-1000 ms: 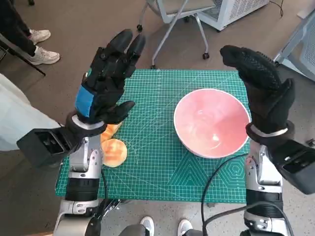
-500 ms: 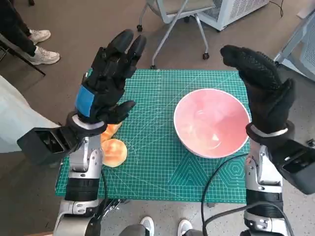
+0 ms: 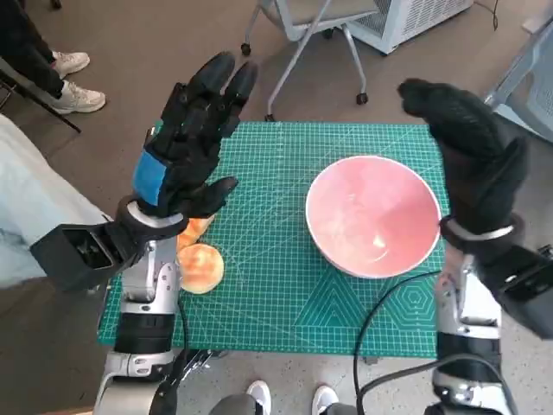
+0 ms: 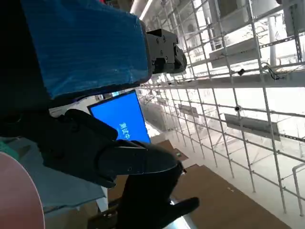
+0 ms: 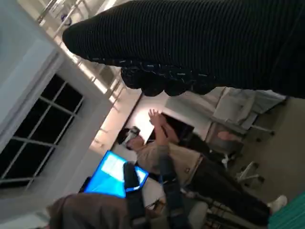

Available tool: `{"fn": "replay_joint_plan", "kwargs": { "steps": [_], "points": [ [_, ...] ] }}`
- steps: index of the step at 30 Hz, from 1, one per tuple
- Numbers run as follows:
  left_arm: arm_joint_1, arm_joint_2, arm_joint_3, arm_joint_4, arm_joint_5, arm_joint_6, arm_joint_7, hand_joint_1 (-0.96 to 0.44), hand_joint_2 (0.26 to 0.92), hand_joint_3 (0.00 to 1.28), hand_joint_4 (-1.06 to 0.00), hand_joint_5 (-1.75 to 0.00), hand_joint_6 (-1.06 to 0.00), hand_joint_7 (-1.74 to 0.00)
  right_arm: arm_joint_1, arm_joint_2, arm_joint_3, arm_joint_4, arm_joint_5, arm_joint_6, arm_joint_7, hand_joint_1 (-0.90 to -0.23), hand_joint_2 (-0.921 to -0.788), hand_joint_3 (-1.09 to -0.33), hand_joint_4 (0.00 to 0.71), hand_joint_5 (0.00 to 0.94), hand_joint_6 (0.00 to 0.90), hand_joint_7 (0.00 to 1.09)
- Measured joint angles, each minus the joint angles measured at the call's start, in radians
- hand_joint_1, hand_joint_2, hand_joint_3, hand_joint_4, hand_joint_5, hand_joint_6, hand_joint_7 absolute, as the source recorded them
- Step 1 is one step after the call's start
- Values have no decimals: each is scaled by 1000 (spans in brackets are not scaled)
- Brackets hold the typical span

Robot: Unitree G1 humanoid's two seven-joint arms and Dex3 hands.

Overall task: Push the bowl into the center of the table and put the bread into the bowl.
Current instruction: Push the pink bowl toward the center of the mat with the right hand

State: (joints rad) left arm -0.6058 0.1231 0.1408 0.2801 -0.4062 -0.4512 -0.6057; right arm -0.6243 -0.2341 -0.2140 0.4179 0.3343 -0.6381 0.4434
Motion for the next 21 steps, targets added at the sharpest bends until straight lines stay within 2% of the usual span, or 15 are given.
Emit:
{"fn": "replay_joint_plan", "kwargs": {
  "steps": [4,12,13,16,21],
  "points": [
    [0,1,1,0,1,-2,1,-598,921,401,-100,-2,1,-395,-30,-32,-47,126,-8,-47,-16,-646,-921,-688,195,0,180,304],
    [0,1,1,0,5,-4,3,-609,921,409,-100,-2,1,-399,-103,-93,-107,421,-79,-137,-141,-618,-921,-731,150,0,148,273],
    [0,1,1,0,6,-5,3,-611,921,410,-99,-1,1,-399,-111,-101,-111,455,-89,-142,-158,-595,-921,-764,124,0,131,260],
    [0,1,1,1,9,-6,3,-614,921,412,-100,-2,1,-399,-131,-122,-120,561,-111,-145,-201,-586,-921,-783,118,10,140,256],
    [0,2,5,4,10,-8,3,-617,921,414,-101,-2,1,-400,-154,-135,-136,694,-114,-126,-254,-581,-921,-806,103,5,143,243]
  ]
}}
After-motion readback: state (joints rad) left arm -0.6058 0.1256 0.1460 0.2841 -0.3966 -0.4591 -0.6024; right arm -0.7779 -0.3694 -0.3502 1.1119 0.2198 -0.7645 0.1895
